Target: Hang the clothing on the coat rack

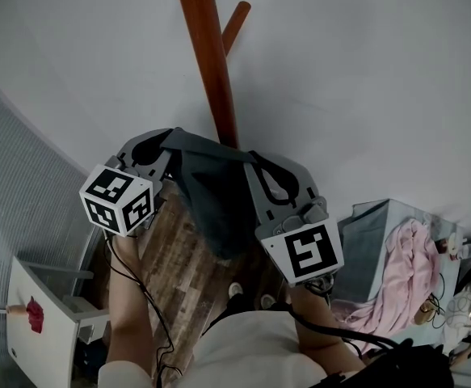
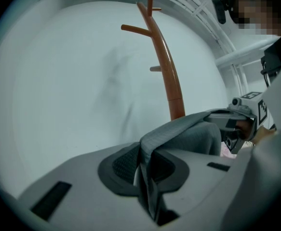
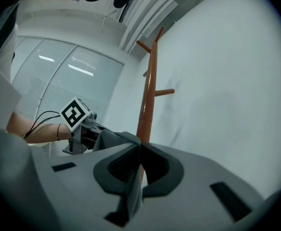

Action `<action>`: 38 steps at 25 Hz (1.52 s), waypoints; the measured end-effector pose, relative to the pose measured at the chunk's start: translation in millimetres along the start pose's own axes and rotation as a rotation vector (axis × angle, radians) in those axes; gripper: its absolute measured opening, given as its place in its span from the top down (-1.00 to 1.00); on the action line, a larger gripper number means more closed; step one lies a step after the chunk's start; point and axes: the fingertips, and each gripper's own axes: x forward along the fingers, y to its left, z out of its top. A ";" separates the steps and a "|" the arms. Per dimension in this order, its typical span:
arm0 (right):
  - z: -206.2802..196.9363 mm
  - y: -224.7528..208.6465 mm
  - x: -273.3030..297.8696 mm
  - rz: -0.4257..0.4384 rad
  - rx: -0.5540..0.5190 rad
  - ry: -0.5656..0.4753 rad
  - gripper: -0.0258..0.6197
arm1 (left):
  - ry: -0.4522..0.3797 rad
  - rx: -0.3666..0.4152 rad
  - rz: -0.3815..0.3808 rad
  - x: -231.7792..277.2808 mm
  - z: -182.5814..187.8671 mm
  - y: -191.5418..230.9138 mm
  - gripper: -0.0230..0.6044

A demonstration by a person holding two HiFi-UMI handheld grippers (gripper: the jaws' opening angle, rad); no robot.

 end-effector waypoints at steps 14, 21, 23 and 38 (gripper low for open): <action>-28.9 13.6 -4.0 0.027 0.010 0.060 0.85 | -0.014 -0.055 -0.011 -3.5 -28.8 -12.3 0.82; -31.8 18.5 -8.8 0.024 0.032 0.075 0.84 | -0.063 -0.074 0.011 -9.2 -32.8 -18.7 0.82; -34.0 20.9 -10.2 0.021 0.052 0.087 0.84 | -0.067 -0.086 0.010 -11.5 -34.4 -19.8 0.82; -45.1 38.5 -13.2 0.045 0.111 0.132 0.84 | -0.084 -0.160 -0.031 -18.3 -47.9 -36.0 0.81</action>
